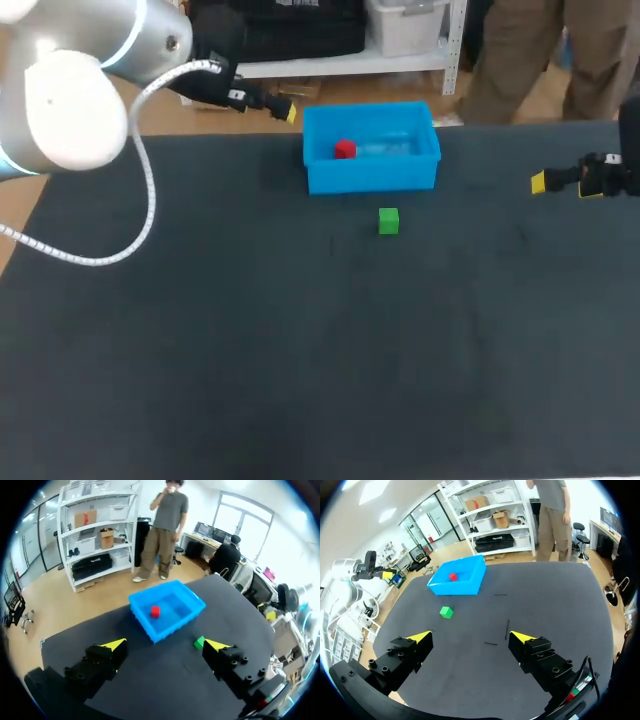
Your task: Use the left arm to pick the red cube and place it into the blue plastic box first, then use the right arm to grasp the green cube and put it into the same blue plastic box after the first action is fully finished.
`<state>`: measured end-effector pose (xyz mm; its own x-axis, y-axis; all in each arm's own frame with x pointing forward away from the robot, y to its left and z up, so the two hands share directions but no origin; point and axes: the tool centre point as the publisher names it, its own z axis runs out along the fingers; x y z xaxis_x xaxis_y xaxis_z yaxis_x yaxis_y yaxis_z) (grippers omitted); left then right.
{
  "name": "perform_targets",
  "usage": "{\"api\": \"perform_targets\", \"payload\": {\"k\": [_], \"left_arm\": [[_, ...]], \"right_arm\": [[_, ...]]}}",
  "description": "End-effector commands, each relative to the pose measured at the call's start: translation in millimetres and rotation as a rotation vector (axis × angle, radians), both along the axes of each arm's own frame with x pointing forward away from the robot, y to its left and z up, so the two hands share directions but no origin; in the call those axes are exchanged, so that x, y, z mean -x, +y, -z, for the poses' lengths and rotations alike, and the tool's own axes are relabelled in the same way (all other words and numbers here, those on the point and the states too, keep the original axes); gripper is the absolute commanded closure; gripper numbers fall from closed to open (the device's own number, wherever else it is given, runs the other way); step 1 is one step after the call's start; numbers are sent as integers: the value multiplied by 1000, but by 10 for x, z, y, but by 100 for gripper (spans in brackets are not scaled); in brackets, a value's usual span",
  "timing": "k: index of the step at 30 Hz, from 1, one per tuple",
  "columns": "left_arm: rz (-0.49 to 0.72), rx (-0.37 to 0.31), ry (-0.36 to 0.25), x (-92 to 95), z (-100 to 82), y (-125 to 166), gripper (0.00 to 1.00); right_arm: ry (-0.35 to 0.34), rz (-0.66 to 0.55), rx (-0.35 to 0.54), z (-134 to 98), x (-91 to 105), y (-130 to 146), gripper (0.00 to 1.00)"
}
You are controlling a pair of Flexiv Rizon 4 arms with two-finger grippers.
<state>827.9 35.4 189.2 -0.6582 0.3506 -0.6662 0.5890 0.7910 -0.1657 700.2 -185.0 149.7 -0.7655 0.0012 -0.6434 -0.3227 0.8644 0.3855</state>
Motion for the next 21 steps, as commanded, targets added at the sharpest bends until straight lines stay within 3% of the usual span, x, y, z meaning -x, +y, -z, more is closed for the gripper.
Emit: {"api": "perform_targets", "payload": {"k": [1, 21], "left_arm": [[32, 14, 11, 115, 8, 109, 0], [152, -6, 56, 514, 136, 276, 0]], "right_arm": [[1, -3, -1, 1, -4, -7, 0], [1, -3, -1, 1, -4, -7, 0]]}}
